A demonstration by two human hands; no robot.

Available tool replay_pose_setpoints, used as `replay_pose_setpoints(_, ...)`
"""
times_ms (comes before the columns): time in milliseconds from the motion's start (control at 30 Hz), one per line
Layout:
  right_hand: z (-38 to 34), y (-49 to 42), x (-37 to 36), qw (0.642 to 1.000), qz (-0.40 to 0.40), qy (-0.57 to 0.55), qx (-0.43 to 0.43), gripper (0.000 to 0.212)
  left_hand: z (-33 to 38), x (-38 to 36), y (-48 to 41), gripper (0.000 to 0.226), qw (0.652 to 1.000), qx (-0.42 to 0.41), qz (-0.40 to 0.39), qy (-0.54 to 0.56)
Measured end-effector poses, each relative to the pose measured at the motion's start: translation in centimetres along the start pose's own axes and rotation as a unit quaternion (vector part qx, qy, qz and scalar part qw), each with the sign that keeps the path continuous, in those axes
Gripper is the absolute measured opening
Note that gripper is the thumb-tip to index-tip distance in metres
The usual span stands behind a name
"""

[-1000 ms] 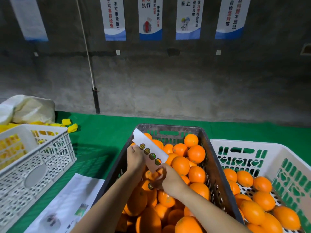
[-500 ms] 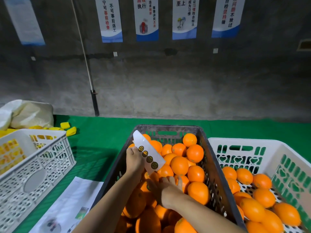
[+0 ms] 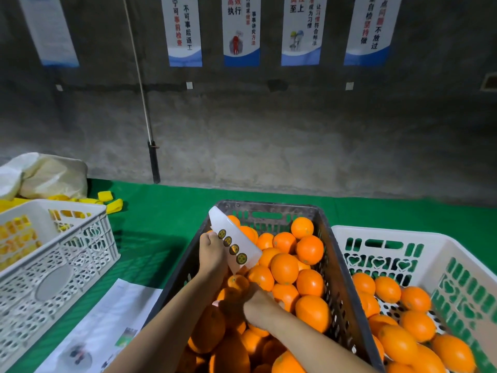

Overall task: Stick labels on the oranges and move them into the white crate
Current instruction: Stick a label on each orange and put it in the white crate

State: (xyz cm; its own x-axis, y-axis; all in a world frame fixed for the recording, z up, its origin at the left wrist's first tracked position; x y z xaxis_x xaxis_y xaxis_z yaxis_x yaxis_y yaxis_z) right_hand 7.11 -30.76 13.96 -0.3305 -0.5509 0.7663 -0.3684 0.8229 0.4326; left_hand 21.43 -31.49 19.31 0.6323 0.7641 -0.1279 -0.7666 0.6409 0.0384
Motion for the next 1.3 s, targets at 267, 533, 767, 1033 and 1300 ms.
replay_pose_setpoints(267, -1.8, 1.1, 1.7, 0.993, 0.084, -0.062, 0.055, 0.060, 0.6, -0.1, 0.3, 0.015, 1.000, -0.004, -0.006, 0.018)
replay_pose_setpoints(533, -0.1, 1.0, 4.8, 0.939, 0.116, -0.324, 0.006, 0.079, 0.5, 0.7, 0.2, 0.024, 0.991, 0.009, 0.045, 0.126)
replay_pose_setpoints(767, 2.6, 0.7, 6.7, 0.704, 0.050, -0.700, -0.107, 0.075, 1.2, 0.4, 0.9, 0.030, 0.996, -0.043, 0.005, 0.072)
replay_pose_setpoints(1033, 3.6, 2.1, 10.7, 0.474, 0.063, -0.878, -0.004, 0.093, 1.2, -0.8, 2.2, 0.037, 0.985, -0.142, -0.081, -0.056)
replay_pose_setpoints(1300, 5.6, 1.7, 11.2, 0.344, 0.103, -0.933, 0.035, 0.084, 0.6, -1.7, 3.0, 0.038, 0.969, -0.164, -0.145, -0.117)
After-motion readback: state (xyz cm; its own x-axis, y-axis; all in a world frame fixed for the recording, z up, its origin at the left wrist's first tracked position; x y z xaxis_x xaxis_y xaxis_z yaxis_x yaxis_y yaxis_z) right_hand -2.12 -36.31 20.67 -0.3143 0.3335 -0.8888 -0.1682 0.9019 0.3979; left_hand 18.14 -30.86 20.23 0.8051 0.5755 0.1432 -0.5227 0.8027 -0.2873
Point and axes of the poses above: each hand's wrist, its own y-axis away from the middle knuckle, its own x-axis out of the back of the hand, z = x × y, the point moved 5 cm from there along -y, towards the middle knuckle, and after that the axes turned 8 degrees about y, right-handed, at the moved point
